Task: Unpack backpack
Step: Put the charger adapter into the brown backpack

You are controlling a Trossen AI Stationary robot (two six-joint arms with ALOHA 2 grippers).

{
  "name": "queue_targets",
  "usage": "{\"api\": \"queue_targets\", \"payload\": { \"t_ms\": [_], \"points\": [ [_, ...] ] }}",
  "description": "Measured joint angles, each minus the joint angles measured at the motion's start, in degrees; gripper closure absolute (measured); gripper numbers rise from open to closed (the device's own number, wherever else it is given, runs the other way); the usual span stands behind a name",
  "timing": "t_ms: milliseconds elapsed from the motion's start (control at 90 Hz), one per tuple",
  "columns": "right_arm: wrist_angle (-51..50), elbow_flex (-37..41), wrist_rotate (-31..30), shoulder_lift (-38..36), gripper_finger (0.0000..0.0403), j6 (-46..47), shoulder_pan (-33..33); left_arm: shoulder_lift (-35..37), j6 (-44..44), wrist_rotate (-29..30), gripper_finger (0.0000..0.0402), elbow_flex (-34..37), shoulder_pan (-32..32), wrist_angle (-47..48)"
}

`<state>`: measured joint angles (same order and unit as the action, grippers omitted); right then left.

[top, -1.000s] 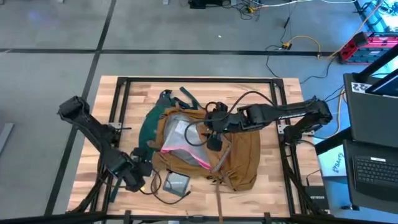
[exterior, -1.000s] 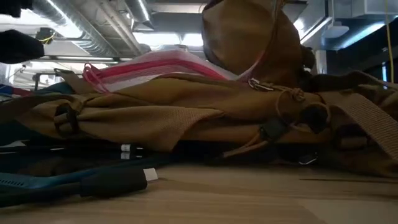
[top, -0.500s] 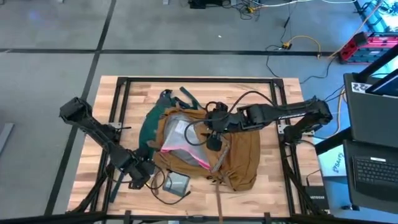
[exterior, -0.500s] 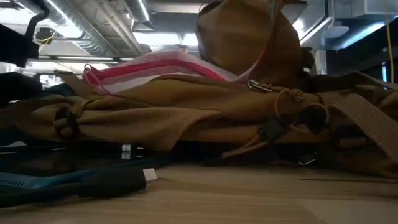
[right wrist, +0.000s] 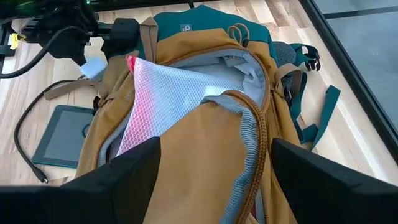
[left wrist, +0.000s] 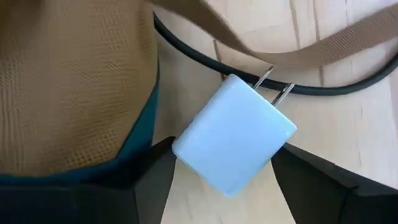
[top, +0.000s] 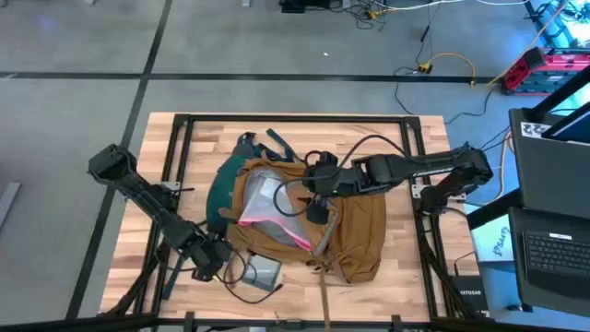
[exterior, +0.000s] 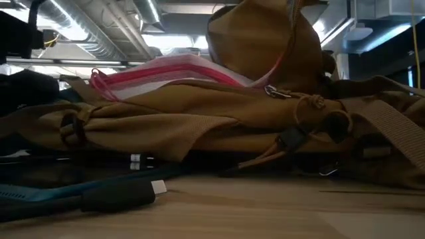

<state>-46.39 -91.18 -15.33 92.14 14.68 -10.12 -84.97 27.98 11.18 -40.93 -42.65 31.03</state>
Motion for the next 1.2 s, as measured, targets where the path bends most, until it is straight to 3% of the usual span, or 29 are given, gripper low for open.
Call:
{"api": "queue_targets", "payload": {
  "t_ms": [433, 667, 1200],
  "points": [
    [0.0, 0.0, 0.36, 0.0, 0.0114, 0.01, 0.01, 0.02, -9.33, 1.59, 0.0156, -0.04, 0.0, -3.9],
    [0.0, 0.0, 0.36, 0.0, 0.0114, 0.04, 0.01, 0.28, -8.6, -1.59, 0.0162, 3.17, 0.13, -6.49],
    [0.0, 0.0, 0.36, 0.0, 0.0114, 0.04, 0.01, 0.15, -8.62, -1.7, 0.0166, 3.8, -0.2, -8.91]
  ]
}}
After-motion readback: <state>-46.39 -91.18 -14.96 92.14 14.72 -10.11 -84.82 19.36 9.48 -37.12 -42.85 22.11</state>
